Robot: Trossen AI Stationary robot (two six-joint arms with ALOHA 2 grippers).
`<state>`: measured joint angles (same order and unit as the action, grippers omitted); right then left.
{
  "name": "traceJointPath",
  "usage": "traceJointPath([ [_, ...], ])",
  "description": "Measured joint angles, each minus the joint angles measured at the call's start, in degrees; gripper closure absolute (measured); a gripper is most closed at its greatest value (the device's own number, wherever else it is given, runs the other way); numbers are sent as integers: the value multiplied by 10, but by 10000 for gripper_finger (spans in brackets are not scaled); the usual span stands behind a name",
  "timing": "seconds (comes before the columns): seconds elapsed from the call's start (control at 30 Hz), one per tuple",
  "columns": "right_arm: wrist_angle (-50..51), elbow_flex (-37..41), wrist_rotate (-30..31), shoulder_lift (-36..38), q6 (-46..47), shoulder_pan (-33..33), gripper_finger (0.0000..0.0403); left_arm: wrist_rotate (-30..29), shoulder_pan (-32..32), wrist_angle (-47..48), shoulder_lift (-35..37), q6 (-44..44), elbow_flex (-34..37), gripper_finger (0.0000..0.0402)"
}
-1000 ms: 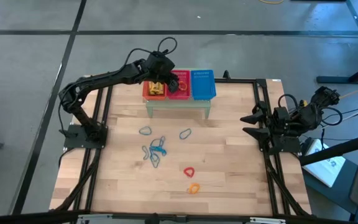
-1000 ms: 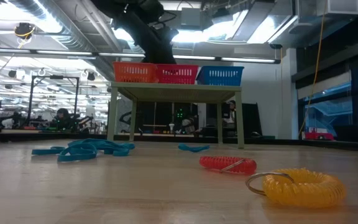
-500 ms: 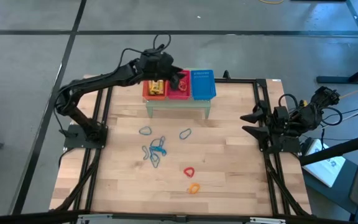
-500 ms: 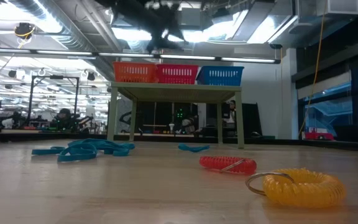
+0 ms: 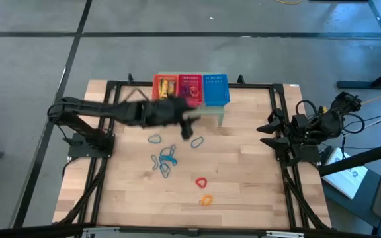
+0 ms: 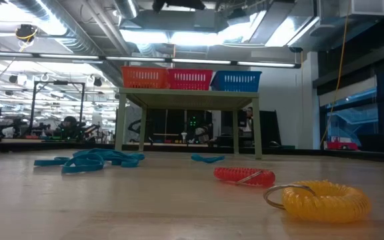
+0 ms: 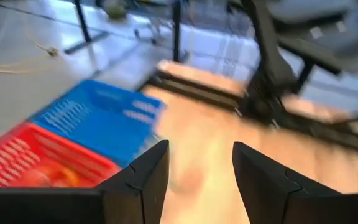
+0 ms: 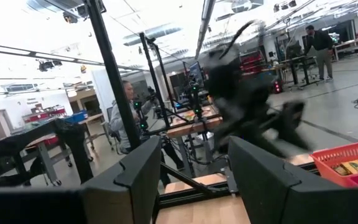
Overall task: Pick & Place Office Desk Supplies
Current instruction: Put the orange spring keychain into the red bin on the shelf
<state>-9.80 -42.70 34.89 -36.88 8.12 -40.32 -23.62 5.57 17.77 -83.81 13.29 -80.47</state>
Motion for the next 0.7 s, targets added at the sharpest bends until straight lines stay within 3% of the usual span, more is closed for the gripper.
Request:
traceJointPath([
  [0.2,3,0,0,-7,-2,0,210,-30,90,81,-49,81,0,231],
  [0.57,7,0,2,-28,33,0,210,116,139,80,-194,160,0,205],
  [0.7,9,0,7,-35,48,0,210,133,163,46,-241,167,1,193],
])
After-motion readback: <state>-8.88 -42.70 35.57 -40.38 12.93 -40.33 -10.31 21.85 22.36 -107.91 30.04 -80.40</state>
